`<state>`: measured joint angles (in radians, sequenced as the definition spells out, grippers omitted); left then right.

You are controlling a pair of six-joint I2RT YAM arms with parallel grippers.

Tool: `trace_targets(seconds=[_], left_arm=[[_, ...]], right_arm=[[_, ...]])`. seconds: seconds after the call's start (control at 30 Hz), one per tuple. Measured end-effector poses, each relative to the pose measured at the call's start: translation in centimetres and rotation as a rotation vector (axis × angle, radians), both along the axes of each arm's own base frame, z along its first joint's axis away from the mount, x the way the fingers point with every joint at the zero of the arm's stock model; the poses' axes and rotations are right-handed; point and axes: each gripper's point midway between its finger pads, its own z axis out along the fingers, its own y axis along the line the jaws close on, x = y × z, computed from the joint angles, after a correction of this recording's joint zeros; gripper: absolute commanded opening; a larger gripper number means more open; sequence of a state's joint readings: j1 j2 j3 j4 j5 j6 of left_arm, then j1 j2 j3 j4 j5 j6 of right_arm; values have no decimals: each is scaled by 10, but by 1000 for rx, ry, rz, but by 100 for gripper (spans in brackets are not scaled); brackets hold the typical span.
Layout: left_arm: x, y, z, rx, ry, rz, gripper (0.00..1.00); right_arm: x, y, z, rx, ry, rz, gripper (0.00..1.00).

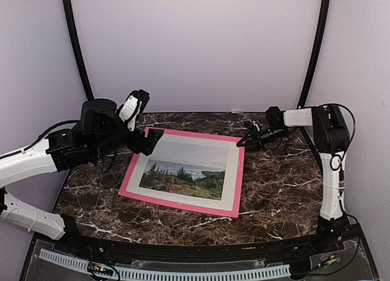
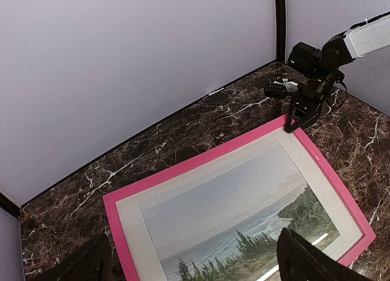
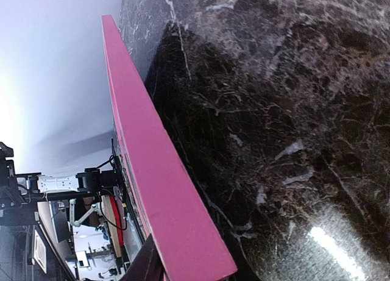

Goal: Put the photo into the frame
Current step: Turn over the photo frame.

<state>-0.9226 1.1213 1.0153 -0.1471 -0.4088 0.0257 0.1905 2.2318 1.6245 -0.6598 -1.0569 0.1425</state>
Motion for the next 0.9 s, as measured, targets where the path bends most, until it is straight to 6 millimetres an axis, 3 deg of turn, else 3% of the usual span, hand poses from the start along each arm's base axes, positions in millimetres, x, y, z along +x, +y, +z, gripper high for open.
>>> trace_targets(seconds=[0.2,0.5,0.73,0.9], left_arm=[[0,0,-6,3,13,2,97],[-1,1,-15,-4,41,16,97],[3,5,-27,-11,90,37,97],[17,19,-53,-16,173,93,97]], right_arm=[[0,-7,-27,10,92,-23,22],[13,-22,-44,-79,32,-52,44],[37,-51,-36,-210,-75,-131,66],[42,-73,-25,-330,-150,-196,78]])
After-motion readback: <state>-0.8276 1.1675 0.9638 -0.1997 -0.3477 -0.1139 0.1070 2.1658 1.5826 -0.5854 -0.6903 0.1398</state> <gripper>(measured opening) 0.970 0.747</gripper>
